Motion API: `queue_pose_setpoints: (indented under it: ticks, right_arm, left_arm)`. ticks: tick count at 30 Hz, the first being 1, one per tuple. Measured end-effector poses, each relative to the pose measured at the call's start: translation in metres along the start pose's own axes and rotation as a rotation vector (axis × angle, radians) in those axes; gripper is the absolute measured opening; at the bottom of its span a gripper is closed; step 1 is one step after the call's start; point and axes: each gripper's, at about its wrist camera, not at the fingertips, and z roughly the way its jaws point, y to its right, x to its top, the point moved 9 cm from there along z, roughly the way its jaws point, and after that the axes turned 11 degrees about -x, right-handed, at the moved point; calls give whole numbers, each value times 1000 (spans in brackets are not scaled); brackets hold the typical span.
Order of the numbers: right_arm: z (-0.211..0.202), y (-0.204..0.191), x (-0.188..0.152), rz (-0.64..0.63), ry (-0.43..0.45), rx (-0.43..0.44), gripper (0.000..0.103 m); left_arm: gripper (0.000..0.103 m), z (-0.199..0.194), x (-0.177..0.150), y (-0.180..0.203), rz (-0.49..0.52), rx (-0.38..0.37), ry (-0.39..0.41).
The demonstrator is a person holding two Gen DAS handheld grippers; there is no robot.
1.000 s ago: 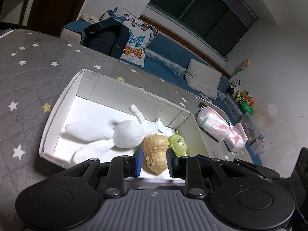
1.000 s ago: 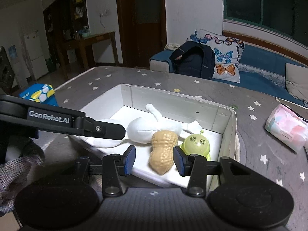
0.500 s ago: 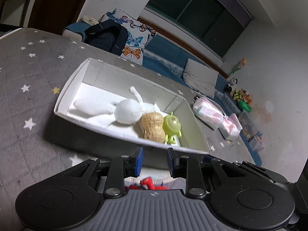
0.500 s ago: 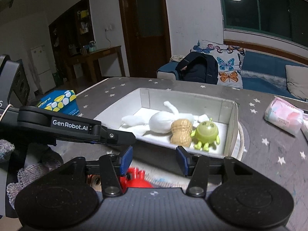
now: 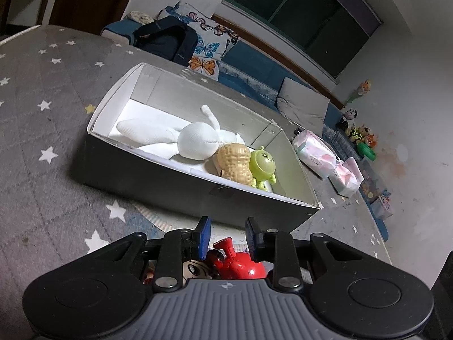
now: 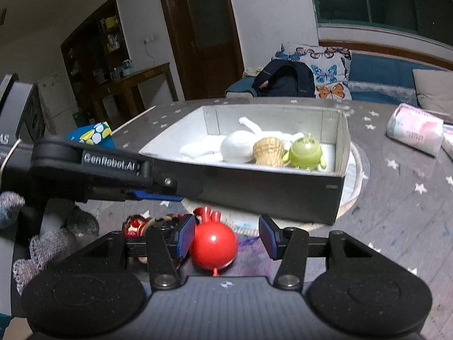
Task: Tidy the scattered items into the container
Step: 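Move the right tool down to the red round horned toy on the table, then close the right tool on the red round horned toy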
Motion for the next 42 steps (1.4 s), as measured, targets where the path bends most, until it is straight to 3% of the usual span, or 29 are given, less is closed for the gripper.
queue_pose_setpoints:
  ticks: [42]
  right_arm:
    - [29,-7,-20,57,-92,43,51]
  left_arm:
    - [30,25,-12,-1,-11,-12,-92]
